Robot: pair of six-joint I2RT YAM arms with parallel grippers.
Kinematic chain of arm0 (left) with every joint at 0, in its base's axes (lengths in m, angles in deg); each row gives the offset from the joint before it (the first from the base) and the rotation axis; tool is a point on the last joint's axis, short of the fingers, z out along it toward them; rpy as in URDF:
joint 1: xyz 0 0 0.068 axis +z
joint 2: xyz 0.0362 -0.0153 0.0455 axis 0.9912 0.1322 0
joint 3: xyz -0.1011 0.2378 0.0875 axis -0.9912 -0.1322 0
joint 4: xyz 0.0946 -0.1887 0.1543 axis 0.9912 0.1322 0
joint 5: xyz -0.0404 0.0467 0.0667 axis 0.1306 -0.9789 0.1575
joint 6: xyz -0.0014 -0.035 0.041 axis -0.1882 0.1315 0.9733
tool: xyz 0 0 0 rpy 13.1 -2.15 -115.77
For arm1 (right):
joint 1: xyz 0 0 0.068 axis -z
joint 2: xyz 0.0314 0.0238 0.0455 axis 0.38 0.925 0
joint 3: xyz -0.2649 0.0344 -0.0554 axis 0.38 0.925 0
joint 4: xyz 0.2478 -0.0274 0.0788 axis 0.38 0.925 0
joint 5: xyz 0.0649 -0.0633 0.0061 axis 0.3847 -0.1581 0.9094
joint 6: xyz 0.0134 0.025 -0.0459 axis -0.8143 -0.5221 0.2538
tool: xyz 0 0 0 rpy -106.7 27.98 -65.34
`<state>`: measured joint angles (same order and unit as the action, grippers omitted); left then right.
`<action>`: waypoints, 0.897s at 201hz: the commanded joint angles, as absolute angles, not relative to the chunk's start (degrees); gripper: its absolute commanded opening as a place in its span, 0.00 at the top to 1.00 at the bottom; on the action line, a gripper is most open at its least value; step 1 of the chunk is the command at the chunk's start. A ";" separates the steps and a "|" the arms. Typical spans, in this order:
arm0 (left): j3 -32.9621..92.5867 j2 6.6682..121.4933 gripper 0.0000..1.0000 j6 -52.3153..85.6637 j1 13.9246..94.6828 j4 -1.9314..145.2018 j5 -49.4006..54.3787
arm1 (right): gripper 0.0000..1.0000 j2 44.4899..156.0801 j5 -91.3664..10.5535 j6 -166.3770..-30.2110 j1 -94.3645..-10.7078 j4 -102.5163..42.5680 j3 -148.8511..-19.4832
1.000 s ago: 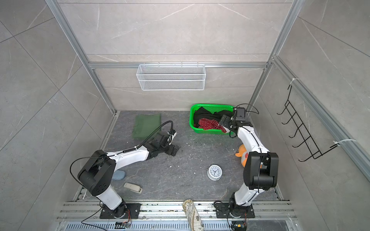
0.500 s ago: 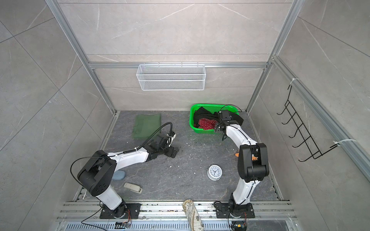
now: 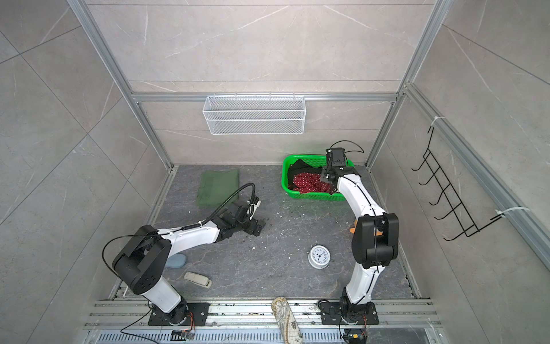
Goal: Fold and stack skirts
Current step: Pick up the skirt from the basket.
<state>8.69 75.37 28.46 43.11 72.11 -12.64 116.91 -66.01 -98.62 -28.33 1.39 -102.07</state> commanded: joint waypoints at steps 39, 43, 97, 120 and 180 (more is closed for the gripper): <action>6.15 71.27 0.01 27.50 42.94 67.94 -14.74 | 1.00 112.98 -56.88 -100.25 -28.59 5.25 -118.73; 6.06 71.20 0.01 27.48 42.89 67.83 -14.75 | 1.00 113.09 -56.80 -100.20 -28.60 5.79 -119.97; 5.24 70.05 0.00 27.97 42.93 67.73 -15.43 | 1.00 113.38 -52.41 -99.10 -28.58 8.71 -129.89; 5.05 69.52 0.01 28.51 42.88 67.73 -16.02 | 1.00 112.15 -49.63 -98.67 -28.54 8.52 -131.40; 3.40 66.99 0.00 28.74 42.89 65.98 -19.02 | 1.00 110.62 -36.96 -96.97 -28.55 11.87 -140.64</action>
